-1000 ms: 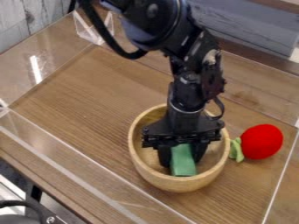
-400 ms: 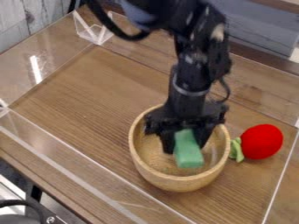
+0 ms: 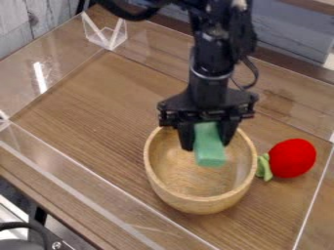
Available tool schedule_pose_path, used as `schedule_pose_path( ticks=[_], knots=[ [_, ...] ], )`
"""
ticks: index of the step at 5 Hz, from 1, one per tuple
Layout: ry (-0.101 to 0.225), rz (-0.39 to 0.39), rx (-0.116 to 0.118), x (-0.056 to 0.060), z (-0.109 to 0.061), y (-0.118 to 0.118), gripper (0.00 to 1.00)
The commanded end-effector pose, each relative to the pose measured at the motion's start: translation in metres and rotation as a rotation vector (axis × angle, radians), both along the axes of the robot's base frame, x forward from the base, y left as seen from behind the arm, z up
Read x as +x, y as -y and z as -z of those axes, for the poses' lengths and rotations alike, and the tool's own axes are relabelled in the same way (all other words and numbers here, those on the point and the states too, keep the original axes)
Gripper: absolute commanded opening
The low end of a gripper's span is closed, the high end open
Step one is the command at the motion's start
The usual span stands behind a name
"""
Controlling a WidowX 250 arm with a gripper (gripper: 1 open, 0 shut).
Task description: Remove the green block from the brown bowl and put it on the table
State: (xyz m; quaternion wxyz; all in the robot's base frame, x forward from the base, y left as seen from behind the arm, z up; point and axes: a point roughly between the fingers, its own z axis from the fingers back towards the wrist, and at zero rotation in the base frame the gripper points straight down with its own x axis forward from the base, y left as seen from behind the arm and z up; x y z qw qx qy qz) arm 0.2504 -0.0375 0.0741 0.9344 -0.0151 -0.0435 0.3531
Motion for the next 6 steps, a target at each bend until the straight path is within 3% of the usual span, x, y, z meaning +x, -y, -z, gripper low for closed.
schedule_pose_path(
  ticks=[1, 2, 3, 4, 6],
  knots=[
    [0.117, -0.009, 0.005, 0.009, -0.041, -0.016, 0.0],
    [0.15, -0.027, 0.009, 0.01, -0.056, -0.047, 0.0],
    [0.176, -0.081, 0.021, 0.009, -0.059, -0.082, 0.0],
    [0.194, -0.129, 0.04, 0.007, -0.06, -0.102, 0.0],
    [0.173, -0.131, 0.088, 0.011, -0.025, -0.115, 0.0]
  ],
)
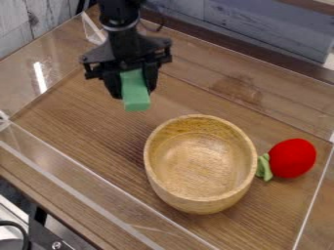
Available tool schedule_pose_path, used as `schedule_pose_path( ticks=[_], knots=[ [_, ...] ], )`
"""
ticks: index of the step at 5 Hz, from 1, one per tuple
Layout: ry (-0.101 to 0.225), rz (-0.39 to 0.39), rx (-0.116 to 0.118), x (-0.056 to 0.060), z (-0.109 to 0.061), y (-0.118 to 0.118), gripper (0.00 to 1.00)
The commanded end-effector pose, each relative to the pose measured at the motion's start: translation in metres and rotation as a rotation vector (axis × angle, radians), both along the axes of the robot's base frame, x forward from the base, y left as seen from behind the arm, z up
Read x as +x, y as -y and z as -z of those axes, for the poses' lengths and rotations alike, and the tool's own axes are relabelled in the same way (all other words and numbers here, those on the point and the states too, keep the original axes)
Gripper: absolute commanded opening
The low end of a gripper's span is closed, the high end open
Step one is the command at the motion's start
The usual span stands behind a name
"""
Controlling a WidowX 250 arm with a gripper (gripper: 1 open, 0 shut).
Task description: Remove the green block from the brown bowl and put it on the table
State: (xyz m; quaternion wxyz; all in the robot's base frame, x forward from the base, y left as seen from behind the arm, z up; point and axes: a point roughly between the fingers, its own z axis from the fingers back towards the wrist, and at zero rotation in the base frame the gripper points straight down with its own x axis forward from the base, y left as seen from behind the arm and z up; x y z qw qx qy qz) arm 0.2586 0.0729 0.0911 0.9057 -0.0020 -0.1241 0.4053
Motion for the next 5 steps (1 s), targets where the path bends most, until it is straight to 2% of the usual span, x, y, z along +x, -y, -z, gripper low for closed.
schedule_pose_path(
  ticks=[1, 2, 3, 5],
  knots=[
    [0.022, 0.032, 0.023, 0.003, -0.001, -0.001, 0.0],
    [0.012, 0.055, 0.027, 0.001, 0.005, 0.0, 0.0],
    [-0.001, 0.054, 0.033, 0.005, 0.012, 0.005, 0.0],
    [-0.004, 0.076, 0.035, 0.021, 0.018, 0.012, 0.0]
  ],
)
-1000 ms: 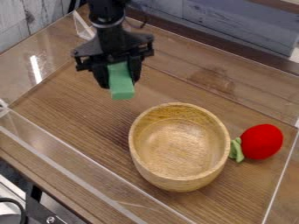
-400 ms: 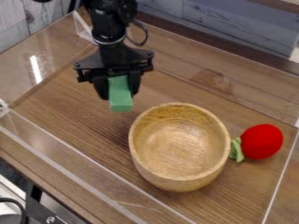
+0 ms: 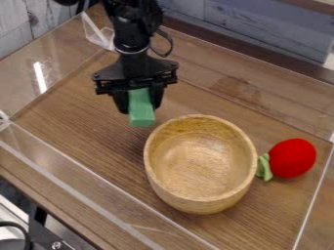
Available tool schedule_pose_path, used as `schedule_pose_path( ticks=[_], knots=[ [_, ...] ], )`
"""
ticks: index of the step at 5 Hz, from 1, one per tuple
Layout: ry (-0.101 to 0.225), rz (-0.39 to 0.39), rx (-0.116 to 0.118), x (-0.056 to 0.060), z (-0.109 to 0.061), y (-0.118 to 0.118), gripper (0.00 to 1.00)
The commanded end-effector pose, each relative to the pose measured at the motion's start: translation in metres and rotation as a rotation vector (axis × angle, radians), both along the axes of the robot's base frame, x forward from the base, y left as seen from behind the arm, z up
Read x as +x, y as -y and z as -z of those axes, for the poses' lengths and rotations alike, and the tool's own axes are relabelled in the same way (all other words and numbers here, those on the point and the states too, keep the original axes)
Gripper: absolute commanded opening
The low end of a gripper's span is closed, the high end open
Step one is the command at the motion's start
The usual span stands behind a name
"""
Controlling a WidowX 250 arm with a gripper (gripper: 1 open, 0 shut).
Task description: Remove the green block from the brown bowl and put it on the table
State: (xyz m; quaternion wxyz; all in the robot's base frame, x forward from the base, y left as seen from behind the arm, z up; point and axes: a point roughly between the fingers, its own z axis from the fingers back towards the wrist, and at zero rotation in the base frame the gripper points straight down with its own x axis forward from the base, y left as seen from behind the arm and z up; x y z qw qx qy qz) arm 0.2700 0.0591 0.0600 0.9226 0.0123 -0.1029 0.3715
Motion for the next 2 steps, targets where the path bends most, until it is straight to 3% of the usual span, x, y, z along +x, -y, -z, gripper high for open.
schedule_pose_path(
  ticks=[1, 2],
  knots=[
    [0.047, 0.0, 0.021, 0.015, -0.0133, 0.0046, 0.0],
    [0.044, 0.0, 0.026, 0.0181, -0.014, 0.0111, 0.0]
  ],
)
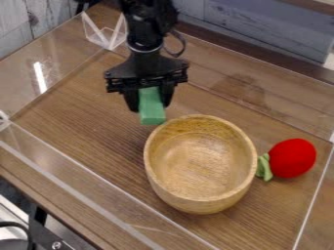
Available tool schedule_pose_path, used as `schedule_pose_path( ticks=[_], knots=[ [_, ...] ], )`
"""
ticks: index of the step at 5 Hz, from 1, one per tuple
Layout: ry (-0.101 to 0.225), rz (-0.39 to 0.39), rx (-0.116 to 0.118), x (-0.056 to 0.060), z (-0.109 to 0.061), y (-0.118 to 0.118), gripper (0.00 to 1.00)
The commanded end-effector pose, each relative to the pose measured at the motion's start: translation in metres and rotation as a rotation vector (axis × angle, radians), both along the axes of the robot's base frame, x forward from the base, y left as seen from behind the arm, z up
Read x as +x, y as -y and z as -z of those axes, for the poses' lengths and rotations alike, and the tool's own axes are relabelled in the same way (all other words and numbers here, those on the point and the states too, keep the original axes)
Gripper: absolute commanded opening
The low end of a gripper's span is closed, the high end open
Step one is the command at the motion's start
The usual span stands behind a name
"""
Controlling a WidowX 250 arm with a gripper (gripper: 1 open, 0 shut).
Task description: Remove the green block from the brown bowl and put it on the table
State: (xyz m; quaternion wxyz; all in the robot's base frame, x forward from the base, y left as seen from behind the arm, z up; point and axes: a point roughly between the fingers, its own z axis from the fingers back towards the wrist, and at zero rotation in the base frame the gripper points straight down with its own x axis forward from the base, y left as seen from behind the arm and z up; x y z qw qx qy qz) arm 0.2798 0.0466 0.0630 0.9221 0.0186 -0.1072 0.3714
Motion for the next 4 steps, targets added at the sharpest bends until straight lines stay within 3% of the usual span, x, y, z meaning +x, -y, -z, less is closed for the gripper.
schedule_pose_path(
  ticks=[1, 2, 3, 4],
  knots=[
    [0.038, 0.028, 0.015, 0.009, -0.006, -0.008, 0.0],
    [0.035, 0.051, 0.016, 0.01, -0.001, -0.015, 0.0],
    [0.031, -0.008, 0.019, 0.013, 0.004, -0.017, 0.0],
    [0.026, -0.033, 0.017, 0.005, 0.004, -0.028, 0.0]
  ],
)
